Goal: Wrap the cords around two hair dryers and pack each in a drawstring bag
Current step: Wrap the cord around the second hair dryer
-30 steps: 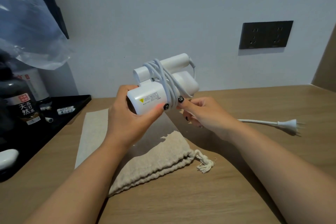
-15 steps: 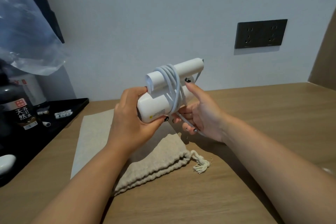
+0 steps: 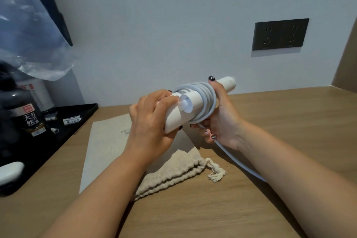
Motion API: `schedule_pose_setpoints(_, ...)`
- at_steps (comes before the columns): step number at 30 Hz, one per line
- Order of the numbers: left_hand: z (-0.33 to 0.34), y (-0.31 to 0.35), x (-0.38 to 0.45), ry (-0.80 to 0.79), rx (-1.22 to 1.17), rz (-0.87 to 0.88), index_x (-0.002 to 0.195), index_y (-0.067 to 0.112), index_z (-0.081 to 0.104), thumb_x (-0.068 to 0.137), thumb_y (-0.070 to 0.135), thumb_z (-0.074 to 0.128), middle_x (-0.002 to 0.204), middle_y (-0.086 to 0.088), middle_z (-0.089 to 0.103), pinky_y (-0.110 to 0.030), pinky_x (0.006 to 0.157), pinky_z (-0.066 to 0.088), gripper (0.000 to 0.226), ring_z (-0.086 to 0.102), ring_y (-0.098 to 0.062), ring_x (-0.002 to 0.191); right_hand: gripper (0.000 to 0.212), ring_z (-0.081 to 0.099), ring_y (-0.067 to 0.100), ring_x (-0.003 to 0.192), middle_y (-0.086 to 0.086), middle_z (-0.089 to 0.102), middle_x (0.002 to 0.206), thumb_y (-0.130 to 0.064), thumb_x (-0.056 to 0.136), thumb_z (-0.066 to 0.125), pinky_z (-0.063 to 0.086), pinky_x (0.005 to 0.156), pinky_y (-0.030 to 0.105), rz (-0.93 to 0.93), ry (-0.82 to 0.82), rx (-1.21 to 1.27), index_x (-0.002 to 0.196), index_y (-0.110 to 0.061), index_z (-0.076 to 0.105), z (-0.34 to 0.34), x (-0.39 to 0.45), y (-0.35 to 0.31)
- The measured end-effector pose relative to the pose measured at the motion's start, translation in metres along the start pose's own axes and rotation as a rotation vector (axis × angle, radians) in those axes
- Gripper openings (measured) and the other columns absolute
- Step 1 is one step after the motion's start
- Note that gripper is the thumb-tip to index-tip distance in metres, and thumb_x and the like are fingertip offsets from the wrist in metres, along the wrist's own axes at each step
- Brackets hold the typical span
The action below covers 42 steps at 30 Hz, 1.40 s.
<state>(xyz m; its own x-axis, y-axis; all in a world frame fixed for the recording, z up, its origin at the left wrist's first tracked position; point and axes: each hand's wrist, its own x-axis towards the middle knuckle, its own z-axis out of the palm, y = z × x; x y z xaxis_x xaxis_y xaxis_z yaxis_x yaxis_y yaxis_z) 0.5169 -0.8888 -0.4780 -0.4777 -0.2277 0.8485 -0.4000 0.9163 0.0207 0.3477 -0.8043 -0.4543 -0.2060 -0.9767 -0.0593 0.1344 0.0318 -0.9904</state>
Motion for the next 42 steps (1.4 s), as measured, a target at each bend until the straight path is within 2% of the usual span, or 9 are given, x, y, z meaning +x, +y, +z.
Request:
schedule_pose_setpoints(6, -0.012, 0.009, 0.000, -0.283, -0.715, -0.640, 0.121, 0.040, 0.038, 0.070, 0.032, 0.085, 0.120, 0.015, 0.048, -0.017, 0.069, 0.053, 0.070, 0.056, 0.005, 0.097, 0.050, 0.032, 0.013, 0.048, -0.005, 0.041, 0.051, -0.074, 0.059, 0.047, 0.023, 0.046, 0.024, -0.327, 0.134, -0.142, 0.063, -0.024, 0.052, 0.003, -0.001, -0.002)
schedule_pose_setpoints(12, -0.020, -0.012, -0.004, -0.616, -1.530, -0.821, 0.112, 0.012, 0.067, 0.046, 0.042, 0.092, 0.107, -0.016, 0.069, -0.035, 0.078, 0.057, 0.076, 0.068, -0.026, 0.092, 0.026, 0.051, -0.006, 0.047, -0.015, 0.055, 0.049, -0.047, 0.054, 0.054, 0.038, 0.048, 0.009, -0.535, -0.103, -0.151, 0.052, -0.025, 0.067, 0.008, -0.011, 0.003)
schedule_pose_setpoints(17, -0.016, -0.010, -0.005, -0.536, -1.272, -0.836, 0.110, 0.004, 0.065, 0.051, 0.029, 0.076, 0.105, -0.022, 0.070, -0.035, 0.074, 0.056, 0.066, 0.068, -0.028, 0.089, 0.023, 0.059, -0.007, 0.057, -0.016, 0.064, 0.057, -0.042, 0.055, 0.055, 0.045, 0.054, 0.009, -0.583, -0.156, -0.188, 0.060, -0.031, 0.075, 0.008, -0.009, 0.005)
schedule_pose_setpoints(22, -0.016, -0.007, -0.002, -0.410, -1.110, -0.822, 0.110, 0.011, 0.063, 0.046, 0.034, 0.079, 0.096, -0.008, 0.073, -0.027, 0.066, 0.054, 0.069, 0.071, -0.021, 0.082, 0.047, 0.049, 0.024, 0.069, 0.013, 0.050, 0.075, -0.059, 0.065, 0.058, 0.037, 0.064, 0.036, -0.520, -0.018, -0.329, 0.078, -0.014, 0.056, -0.003, 0.005, 0.007)
schedule_pose_setpoints(27, -0.015, -0.002, 0.001, -0.246, -0.961, -0.730, 0.112, 0.032, 0.059, 0.056, 0.026, 0.085, 0.097, 0.013, 0.070, -0.017, 0.063, 0.053, 0.062, 0.068, -0.004, 0.083, 0.071, 0.038, 0.015, 0.053, 0.001, 0.042, 0.054, -0.083, 0.064, 0.049, 0.028, 0.056, 0.031, -0.522, 0.133, -0.508, 0.059, -0.012, 0.051, -0.006, 0.008, 0.005)
schedule_pose_setpoints(32, -0.011, -0.004, -0.003, -0.199, -0.645, -0.625, 0.129, 0.043, 0.046, 0.056, 0.043, 0.085, 0.114, 0.018, 0.060, -0.023, 0.072, 0.054, 0.083, 0.061, -0.002, 0.096, 0.075, 0.042, 0.015, 0.052, -0.001, 0.048, 0.049, -0.079, 0.078, 0.041, 0.034, 0.056, 0.027, -0.403, 0.231, -0.582, 0.058, -0.008, 0.052, -0.002, 0.008, 0.006)
schedule_pose_setpoints(37, -0.012, -0.004, -0.003, -0.186, -0.446, -0.581, 0.134, 0.047, 0.037, 0.063, 0.040, 0.085, 0.111, 0.025, 0.052, -0.012, 0.072, 0.041, 0.087, 0.055, 0.000, 0.096, 0.076, 0.036, 0.013, 0.047, 0.005, 0.049, 0.060, -0.077, 0.082, 0.023, 0.031, 0.047, 0.023, -0.176, 0.163, -0.609, 0.079, -0.009, 0.057, -0.001, 0.001, 0.000)
schedule_pose_setpoints(39, -0.014, -0.008, -0.002, -0.173, -0.377, -0.588, 0.134, 0.047, 0.036, 0.064, 0.040, 0.084, 0.110, 0.022, 0.051, -0.016, 0.072, 0.040, 0.085, 0.053, -0.002, 0.092, 0.064, 0.036, 0.013, 0.047, 0.005, 0.051, 0.065, -0.068, 0.092, 0.030, 0.031, 0.043, 0.022, -0.056, 0.140, -0.524, 0.094, -0.011, 0.060, -0.002, 0.001, 0.000)
schedule_pose_setpoints(42, -0.018, -0.015, -0.002, -0.129, -0.350, -0.638, 0.122, 0.055, 0.036, 0.066, 0.040, 0.083, 0.098, 0.029, 0.052, -0.013, 0.066, 0.038, 0.075, 0.053, 0.003, 0.085, 0.018, 0.034, 0.010, 0.042, 0.009, 0.053, 0.066, -0.019, 0.097, 0.046, 0.028, 0.039, 0.019, 0.042, 0.093, -0.319, 0.090, -0.005, 0.054, -0.001, 0.001, -0.005)
